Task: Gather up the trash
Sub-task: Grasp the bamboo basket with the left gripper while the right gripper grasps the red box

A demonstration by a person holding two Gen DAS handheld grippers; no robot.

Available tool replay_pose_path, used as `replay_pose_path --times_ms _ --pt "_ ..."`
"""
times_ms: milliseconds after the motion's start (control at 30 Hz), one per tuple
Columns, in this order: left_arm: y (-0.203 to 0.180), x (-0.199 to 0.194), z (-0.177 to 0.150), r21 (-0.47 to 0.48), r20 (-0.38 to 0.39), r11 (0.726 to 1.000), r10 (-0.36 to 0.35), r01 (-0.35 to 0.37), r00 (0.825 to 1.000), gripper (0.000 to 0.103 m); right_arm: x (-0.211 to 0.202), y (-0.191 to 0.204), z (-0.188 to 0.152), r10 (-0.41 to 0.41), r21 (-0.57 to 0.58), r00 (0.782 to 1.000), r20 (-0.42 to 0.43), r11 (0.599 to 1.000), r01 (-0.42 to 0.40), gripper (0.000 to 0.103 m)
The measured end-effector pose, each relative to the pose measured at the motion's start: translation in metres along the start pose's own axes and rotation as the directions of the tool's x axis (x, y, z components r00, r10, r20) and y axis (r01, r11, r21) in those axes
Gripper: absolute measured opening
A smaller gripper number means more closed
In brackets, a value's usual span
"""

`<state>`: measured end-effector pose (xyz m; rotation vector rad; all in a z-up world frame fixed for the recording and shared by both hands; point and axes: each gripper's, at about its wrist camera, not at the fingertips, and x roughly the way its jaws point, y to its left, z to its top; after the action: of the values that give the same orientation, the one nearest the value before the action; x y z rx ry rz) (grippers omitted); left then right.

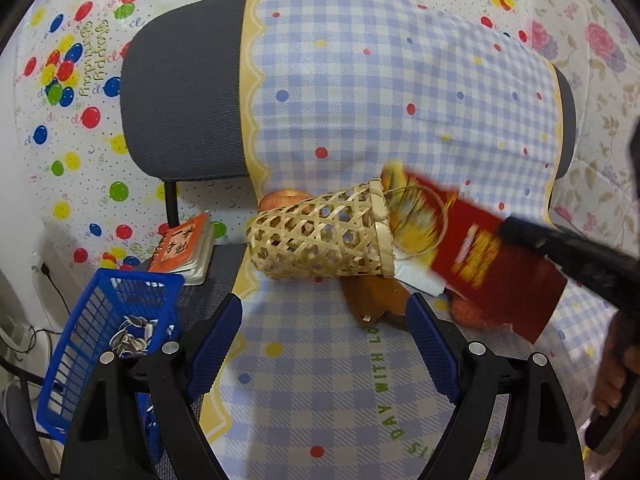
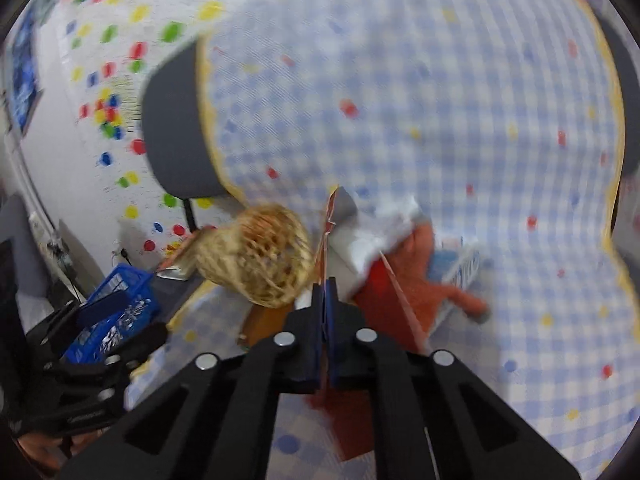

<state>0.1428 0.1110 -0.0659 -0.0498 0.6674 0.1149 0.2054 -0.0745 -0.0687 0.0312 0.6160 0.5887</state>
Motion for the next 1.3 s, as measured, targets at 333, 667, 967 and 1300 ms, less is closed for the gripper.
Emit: replay_pose_path --times_ms 333,667,967,1300 --pt "-0.005 -0.001 -0.003 0.012 -0.006 1.000 0.010 -0.010 1.000 0.084 -0.102 0.002 -0.001 -0.220 -0.088 0.943 0.252 0.965 0.248 0.002" --pt "-0.030 0.052 0.028 0.032 -0.029 0.999 0.042 -0.042 0.999 0.075 -0.100 -0.028 -0.023 -0.284 -0.043 0.935 0.211 0.953 0.299 0.002" --pt "-0.049 0.106 0.060 0.094 -0.051 0.982 0.171 -0.165 0.984 0.070 -0.088 -0.042 -0.035 -0.278 -0.003 0.947 0.159 0.960 0.282 0.002" --pt "-0.033 0.078 0.064 0.130 0.043 0.946 0.296 -0.299 0.954 0.017 -0.108 -0.032 -0.040 -0.274 0.001 0.944 0.185 0.960 0.278 0.002"
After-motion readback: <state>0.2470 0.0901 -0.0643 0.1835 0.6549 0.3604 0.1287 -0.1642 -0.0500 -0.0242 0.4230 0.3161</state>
